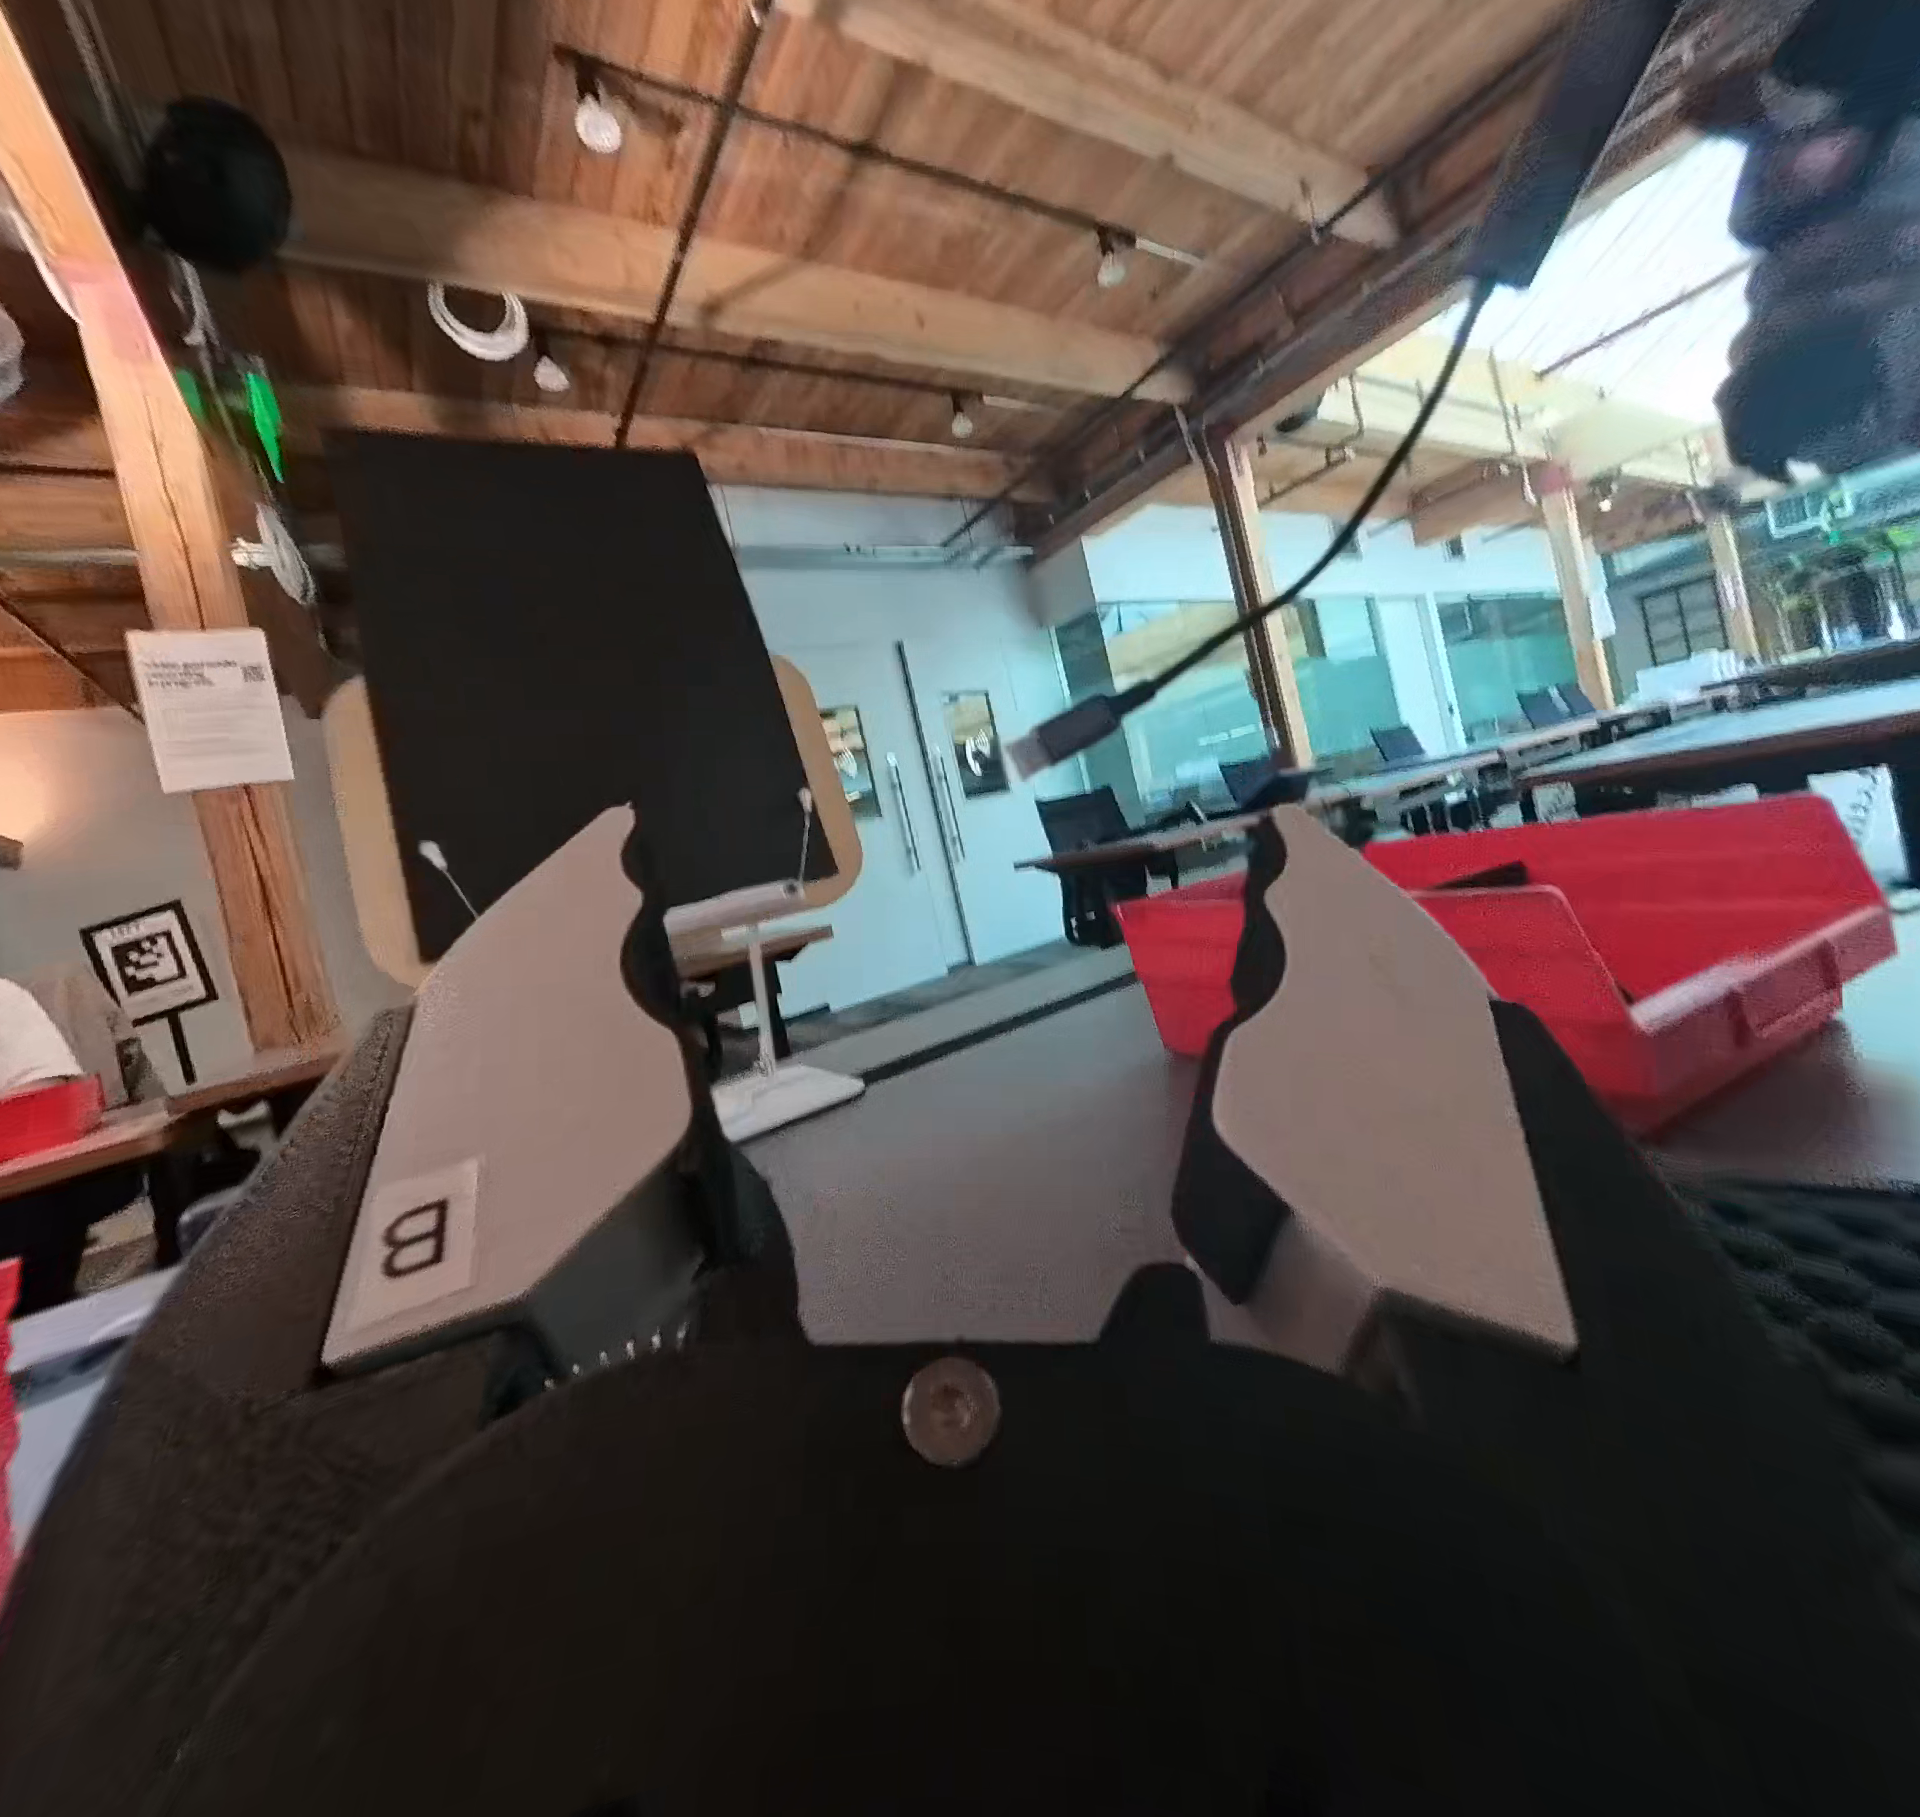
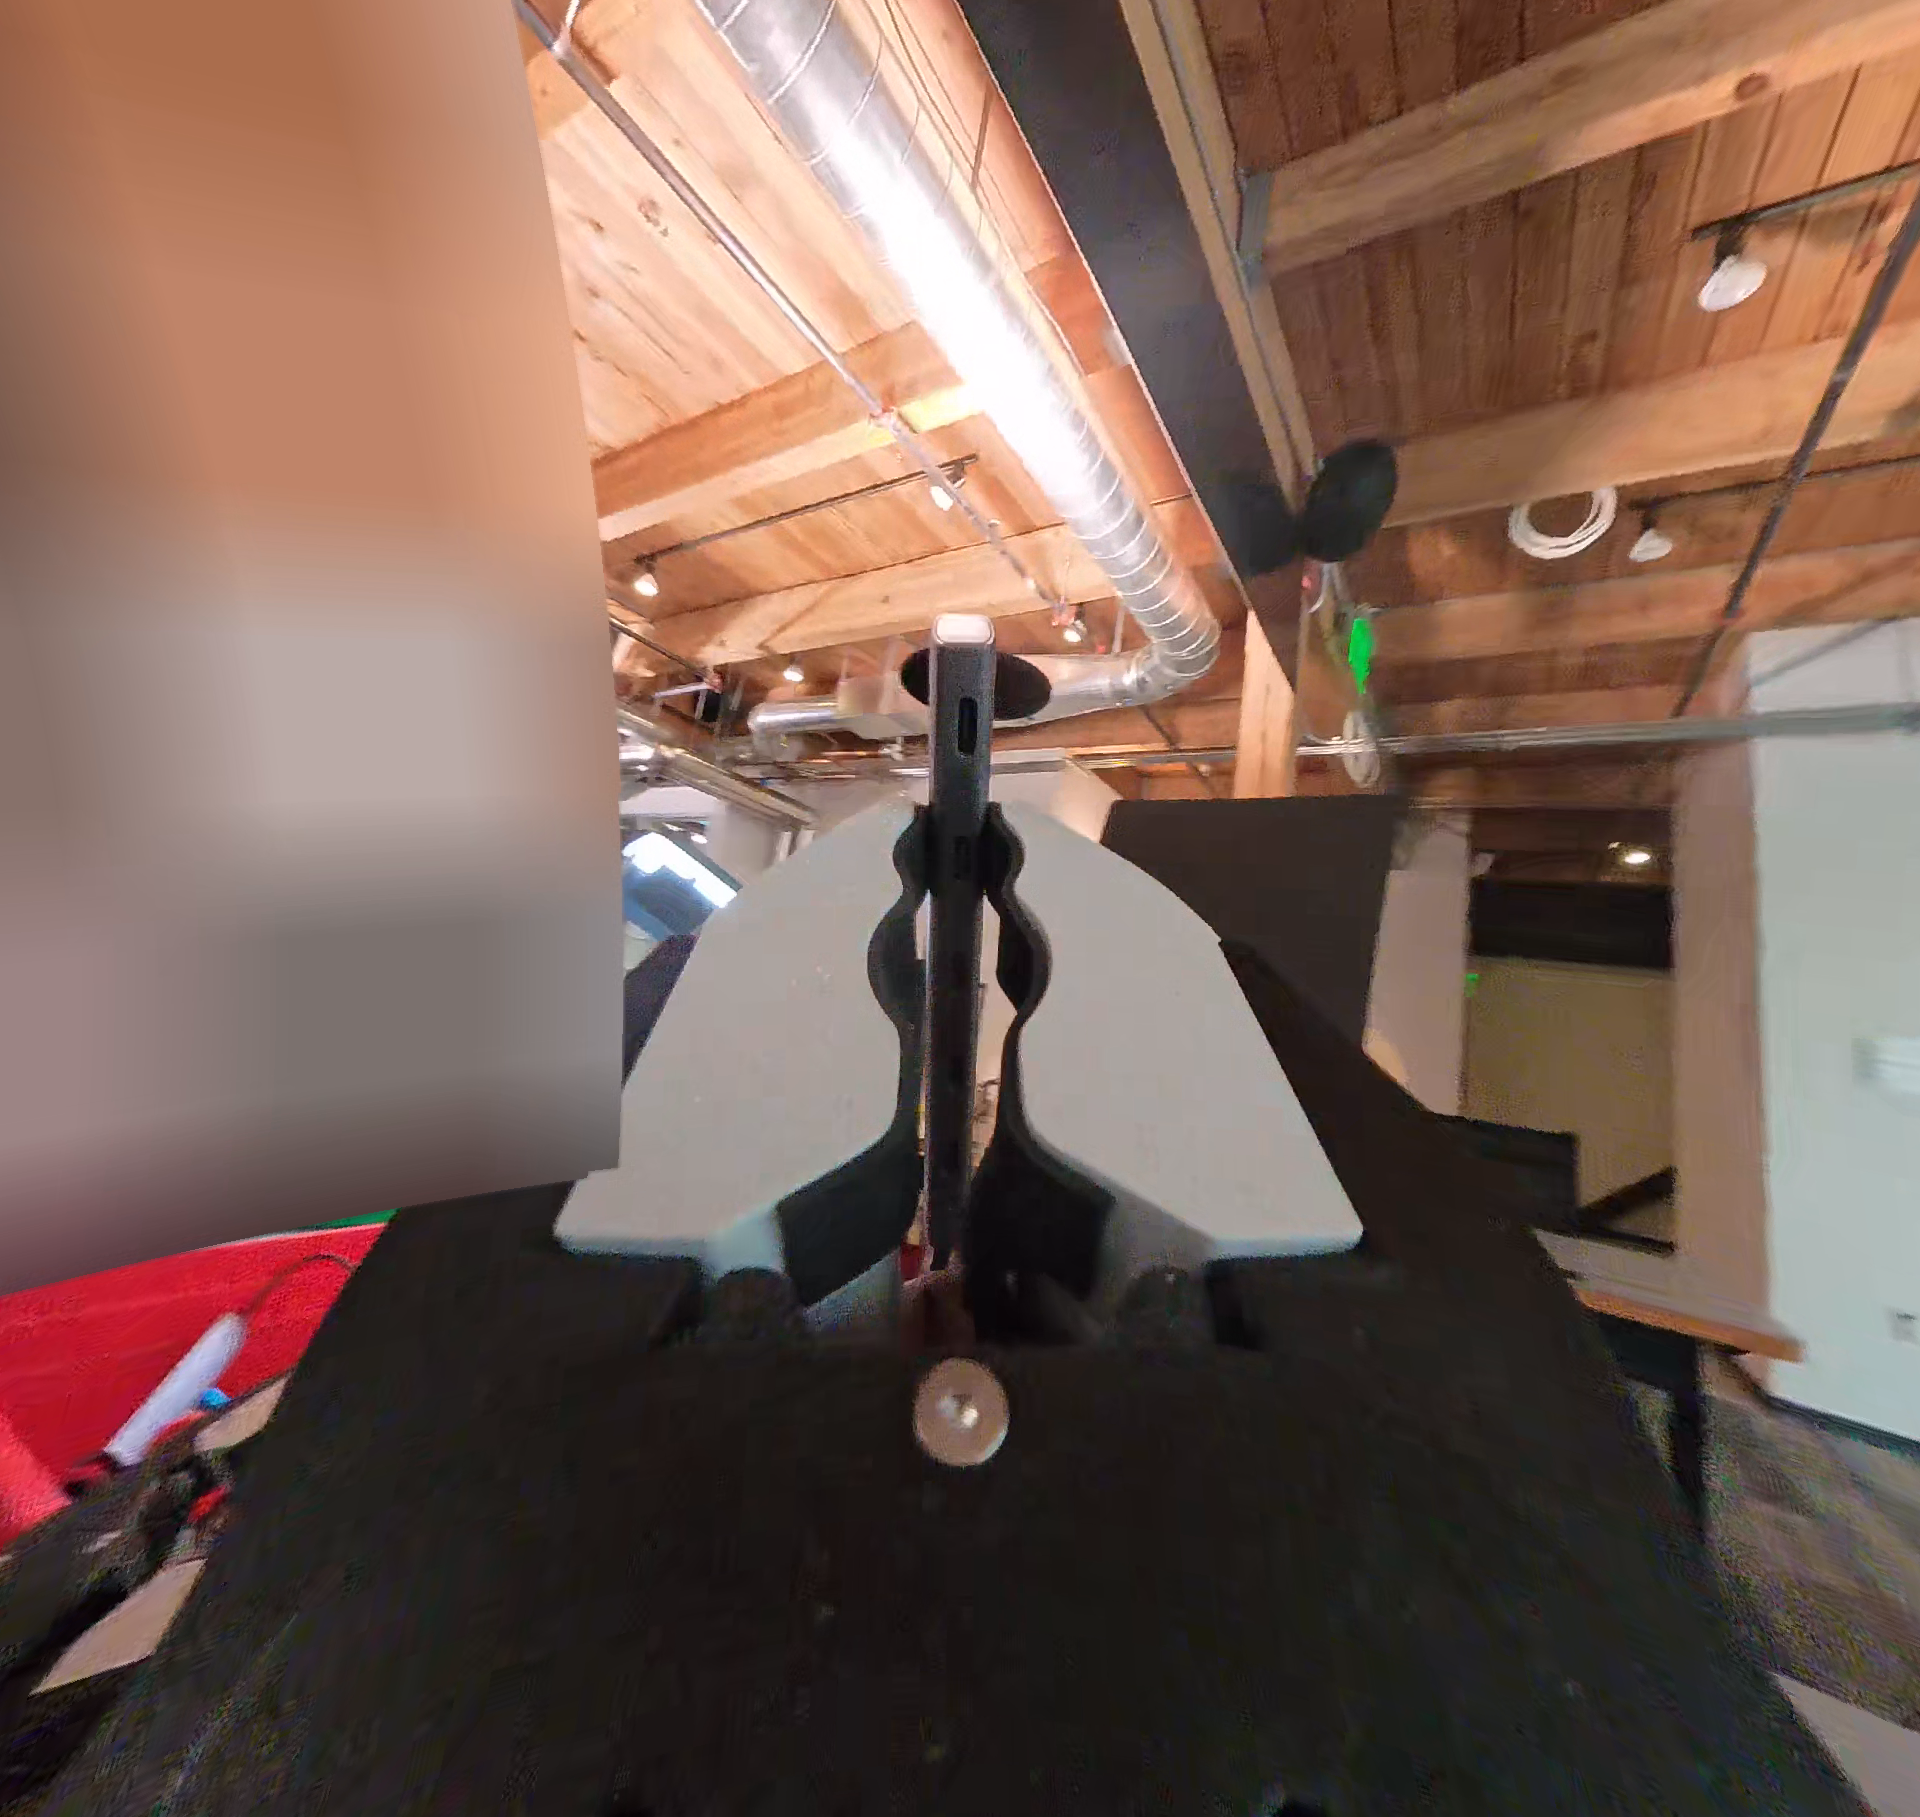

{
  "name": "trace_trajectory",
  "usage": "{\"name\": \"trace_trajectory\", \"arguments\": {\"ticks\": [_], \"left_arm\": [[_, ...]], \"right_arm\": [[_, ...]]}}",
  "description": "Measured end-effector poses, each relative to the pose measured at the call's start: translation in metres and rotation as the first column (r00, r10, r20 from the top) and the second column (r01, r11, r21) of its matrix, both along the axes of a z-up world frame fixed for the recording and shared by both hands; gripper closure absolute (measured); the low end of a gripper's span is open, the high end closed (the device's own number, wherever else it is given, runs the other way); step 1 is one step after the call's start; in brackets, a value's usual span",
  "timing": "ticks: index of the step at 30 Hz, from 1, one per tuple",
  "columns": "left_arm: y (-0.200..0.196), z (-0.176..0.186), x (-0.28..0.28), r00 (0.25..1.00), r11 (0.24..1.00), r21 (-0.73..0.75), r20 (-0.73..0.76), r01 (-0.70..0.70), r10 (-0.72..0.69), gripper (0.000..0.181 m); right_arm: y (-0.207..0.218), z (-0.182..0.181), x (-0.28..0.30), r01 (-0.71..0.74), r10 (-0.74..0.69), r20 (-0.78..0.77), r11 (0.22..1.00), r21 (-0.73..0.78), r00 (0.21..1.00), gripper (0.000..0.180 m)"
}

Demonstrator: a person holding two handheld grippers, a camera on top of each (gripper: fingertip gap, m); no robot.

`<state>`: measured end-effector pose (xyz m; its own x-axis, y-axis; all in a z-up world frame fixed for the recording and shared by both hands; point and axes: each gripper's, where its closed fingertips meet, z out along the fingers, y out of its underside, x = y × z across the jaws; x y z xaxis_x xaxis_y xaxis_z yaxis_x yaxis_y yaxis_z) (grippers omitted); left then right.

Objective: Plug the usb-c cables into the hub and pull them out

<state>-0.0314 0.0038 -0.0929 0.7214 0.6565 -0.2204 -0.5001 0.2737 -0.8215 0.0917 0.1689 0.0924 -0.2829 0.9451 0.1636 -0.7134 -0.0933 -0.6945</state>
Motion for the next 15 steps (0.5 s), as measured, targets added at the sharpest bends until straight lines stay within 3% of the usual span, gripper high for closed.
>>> {"name": "trace_trajectory", "arguments": {"ticks": [1, 5, 9, 12, 15], "left_arm": [[0.007, -0.007, -0.003, 1.000, 0.999, -0.048, 0.028, 0.005, -0.004, 0.075], [0.025, -0.026, -0.005, 0.999, 0.979, -0.202, 0.022, -0.019, 0.024, 0.078], [0.030, -0.030, -0.001, 1.000, 0.970, -0.243, -0.002, -0.006, 0.006, 0.081], [0.029, -0.029, -0.001, 1.000, 0.974, -0.226, 0.011, 0.008, -0.005, 0.082], [0.027, -0.028, -0.002, 1.000, 0.977, -0.212, 0.021, 0.017, -0.013, 0.083]], "right_arm": [[0.010, 0.004, -0.005, 0.063, -0.063, -0.004, 0.998, 0.024, 0.998, 0.170], [0.060, 0.004, -0.045, 0.344, -0.353, 0.052, 0.929, 0.134, 0.934, 0.171], [0.109, -0.002, -0.073, 0.606, -0.624, 0.009, 0.761, 0.231, 0.781, 0.171], [0.133, -0.010, -0.089, 0.689, -0.712, -0.013, 0.675, 0.265, 0.702, 0.170], [0.158, -0.038, -0.119, 0.693, -0.747, 0.077, 0.646, 0.320, 0.661, 0.170]]}}
